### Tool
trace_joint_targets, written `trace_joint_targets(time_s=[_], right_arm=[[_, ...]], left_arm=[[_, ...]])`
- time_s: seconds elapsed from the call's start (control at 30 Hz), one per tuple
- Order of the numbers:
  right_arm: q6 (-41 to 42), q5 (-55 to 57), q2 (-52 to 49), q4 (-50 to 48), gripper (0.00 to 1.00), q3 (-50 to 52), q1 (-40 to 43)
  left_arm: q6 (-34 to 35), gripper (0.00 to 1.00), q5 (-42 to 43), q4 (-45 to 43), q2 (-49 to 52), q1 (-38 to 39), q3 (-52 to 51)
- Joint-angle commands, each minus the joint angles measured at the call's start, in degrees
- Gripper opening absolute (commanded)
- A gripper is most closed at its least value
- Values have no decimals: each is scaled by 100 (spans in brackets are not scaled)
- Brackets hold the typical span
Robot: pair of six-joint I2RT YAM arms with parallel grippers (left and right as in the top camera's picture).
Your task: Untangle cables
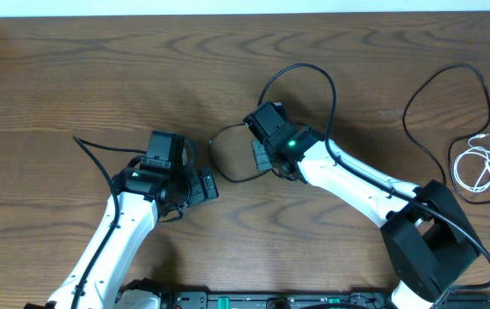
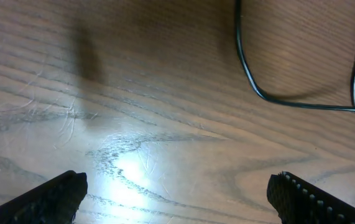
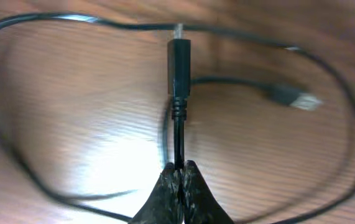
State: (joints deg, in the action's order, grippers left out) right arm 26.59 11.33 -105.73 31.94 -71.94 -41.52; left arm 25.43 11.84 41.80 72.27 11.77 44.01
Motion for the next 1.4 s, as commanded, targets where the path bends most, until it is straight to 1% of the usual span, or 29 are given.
trace_joint_targets(time_s=[0.0, 0.4, 0.43, 0.47, 0.53, 0.57, 0.6, 0.67, 0.7, 0.77, 0.8, 0.9, 1.07, 1.37], right_arm=[[-376, 901, -13, 114, 1, -26, -13], [-398, 1099, -15, 334, 1, 17, 155], [-398, 1134, -15, 376, 4, 20, 177], [-398, 1152, -15, 422, 9, 20, 201], [-396, 1150, -15, 476, 22, 28, 247], [-393, 1147, -15, 476, 26, 46, 260], [-393, 1147, -15, 476, 32, 55, 271], [-385, 1145, -24, 474, 41, 66, 282], [-315, 1145, -26, 476, 45, 66, 284], [-94, 1082, -31, 474, 46, 74, 286], [66, 846, -33, 463, 49, 76, 286], [57, 476, -35, 422, 52, 76, 280], [85, 107, -35, 411, 52, 83, 280], [83, 120, -35, 140, 52, 295, 286]], left_arm=[[-55, 98, -57, 17, 39, -24, 57], [-55, 98, -57, 17, 39, -24, 57], [-55, 98, -57, 17, 39, -24, 57], [-55, 98, -57, 17, 39, -24, 57], [-55, 98, -57, 17, 39, -24, 57], [-55, 98, -57, 17, 39, -24, 57], [-55, 98, -57, 17, 39, -24, 57], [-55, 98, -57, 17, 39, -24, 57], [-55, 98, -57, 17, 39, -24, 57], [-55, 98, -57, 17, 39, -24, 57], [-55, 98, -57, 17, 39, -24, 57], [-55, 98, -57, 17, 39, -24, 57], [-55, 98, -57, 17, 39, -24, 57], [-55, 98, -57, 17, 39, -24, 57]])
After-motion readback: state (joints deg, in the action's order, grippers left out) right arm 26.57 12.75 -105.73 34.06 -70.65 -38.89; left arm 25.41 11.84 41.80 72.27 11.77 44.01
